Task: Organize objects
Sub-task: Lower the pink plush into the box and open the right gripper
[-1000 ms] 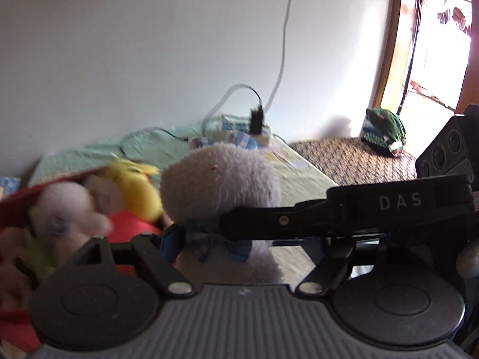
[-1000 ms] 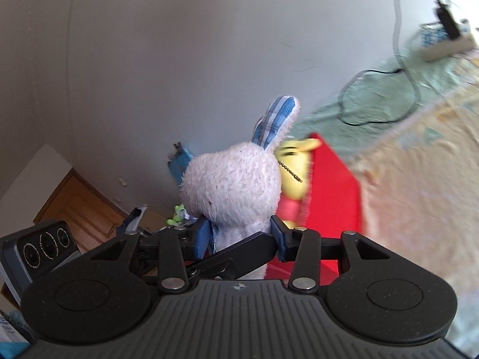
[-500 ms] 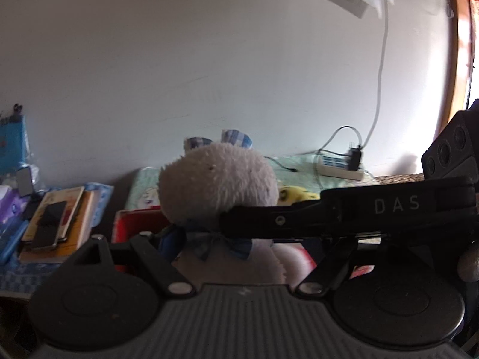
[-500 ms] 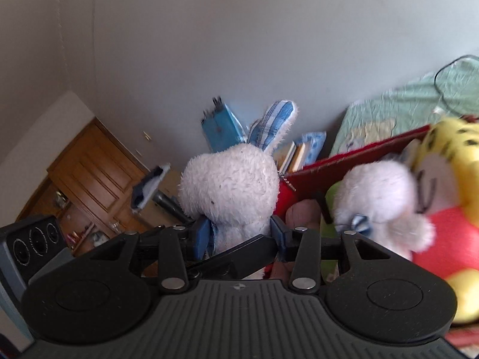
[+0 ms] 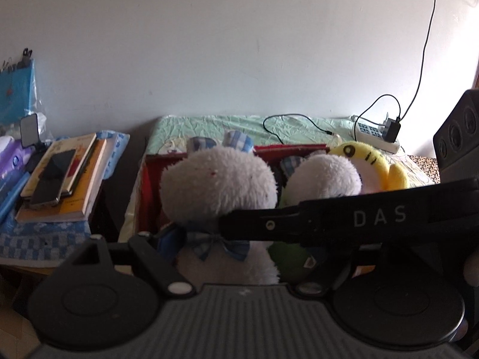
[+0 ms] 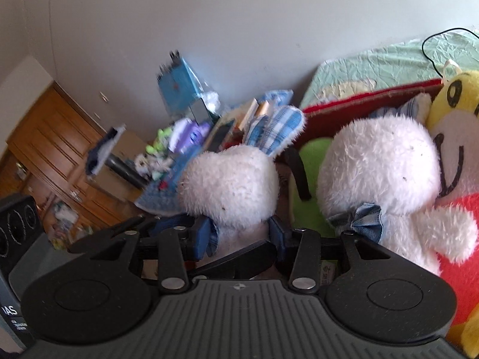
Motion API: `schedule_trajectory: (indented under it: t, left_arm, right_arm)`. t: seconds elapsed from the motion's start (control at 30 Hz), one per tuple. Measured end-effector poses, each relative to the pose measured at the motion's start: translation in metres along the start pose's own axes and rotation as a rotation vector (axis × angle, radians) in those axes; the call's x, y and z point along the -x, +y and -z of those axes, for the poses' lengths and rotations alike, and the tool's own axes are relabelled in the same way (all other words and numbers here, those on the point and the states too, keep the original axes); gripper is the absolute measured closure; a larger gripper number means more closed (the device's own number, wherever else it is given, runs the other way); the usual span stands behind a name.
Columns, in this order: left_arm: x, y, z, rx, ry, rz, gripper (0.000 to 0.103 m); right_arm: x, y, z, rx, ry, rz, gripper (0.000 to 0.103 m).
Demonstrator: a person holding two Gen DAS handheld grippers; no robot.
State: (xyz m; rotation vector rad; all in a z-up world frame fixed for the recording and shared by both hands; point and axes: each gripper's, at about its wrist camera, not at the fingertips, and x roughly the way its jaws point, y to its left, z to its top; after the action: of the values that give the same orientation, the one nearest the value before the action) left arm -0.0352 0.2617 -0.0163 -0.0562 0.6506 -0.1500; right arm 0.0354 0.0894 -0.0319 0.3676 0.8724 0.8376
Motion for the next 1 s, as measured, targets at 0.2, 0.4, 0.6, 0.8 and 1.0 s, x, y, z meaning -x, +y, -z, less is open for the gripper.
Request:
schedule_trajectory:
  t: [0.2,0.4,0.6,0.8,1.0]
  left_arm:
    - [-0.007,0.006,0.005,0.032,0.053,0.015,0.017]
    - [-0.001,0.002,0.006,0.024,0.055,0.013,0.008]
    - [0.018,-0.013,0.004,-0.024,0.032,-0.046,0.008]
    - [0.031,-0.033,-0.011,-0.066,0.045,-0.112,0.008]
    - [0.031,-0.065,-0.025,-0.082,0.099,-0.106,0.005]
  right_arm:
    - [-0.004,0.003,0.002,-0.006,-0.012,0.017,0.058]
    - [0.012,0.006,0.007,-0.035,-0.067,0.021,0.053]
    - [0.044,0.019,0.013,-0.02,-0.161,0.084,0.048]
    - [0.085,0.031,0.024,-0.013,-0.294,0.237,0.042]
    - [0.118,0.03,0.032,-0.037,-0.371,0.446,0.034]
